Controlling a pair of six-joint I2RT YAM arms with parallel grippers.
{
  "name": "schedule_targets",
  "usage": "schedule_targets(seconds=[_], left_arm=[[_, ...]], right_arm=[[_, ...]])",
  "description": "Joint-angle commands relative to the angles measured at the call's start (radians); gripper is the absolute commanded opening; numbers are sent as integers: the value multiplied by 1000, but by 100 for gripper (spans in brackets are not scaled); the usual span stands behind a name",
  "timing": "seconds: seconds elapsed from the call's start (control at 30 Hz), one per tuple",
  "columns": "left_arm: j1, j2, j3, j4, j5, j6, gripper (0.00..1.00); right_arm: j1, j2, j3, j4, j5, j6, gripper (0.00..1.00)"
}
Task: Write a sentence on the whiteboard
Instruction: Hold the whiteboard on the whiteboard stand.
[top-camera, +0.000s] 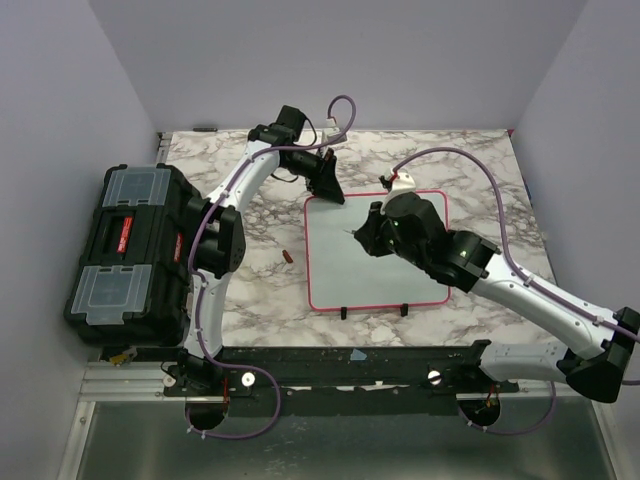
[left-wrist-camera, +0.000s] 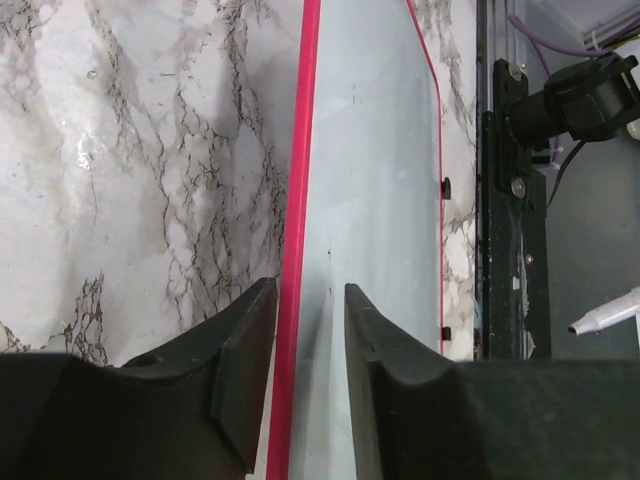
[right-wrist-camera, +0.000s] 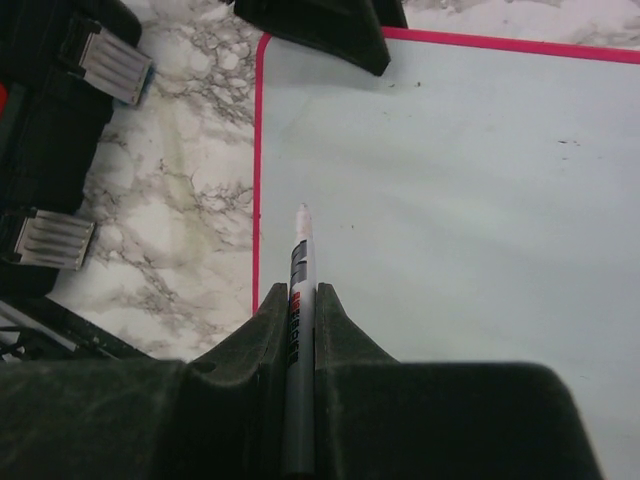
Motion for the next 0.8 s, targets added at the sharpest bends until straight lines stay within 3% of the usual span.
schedule_targets(seconds=[0.0,0.2,0.3,0.6,0.77], left_arm=[[-6,-21,13,-14,15,34,40],[-8,-3,28,-56,27,57,55],[-9,11,42,-71,32,57,55],[-13,10,65,-103,74,83,18],[-7,-68,-33,-47,112,99,11]], right_arm=[[4,-15,35,4,101,11,1],[3,-27,36,-9,106,3,1],[2,-36,19,-4,100,8,1],[2,-47,-6,5,84,17,1],[4,-34,-1,-6,109,38,1]])
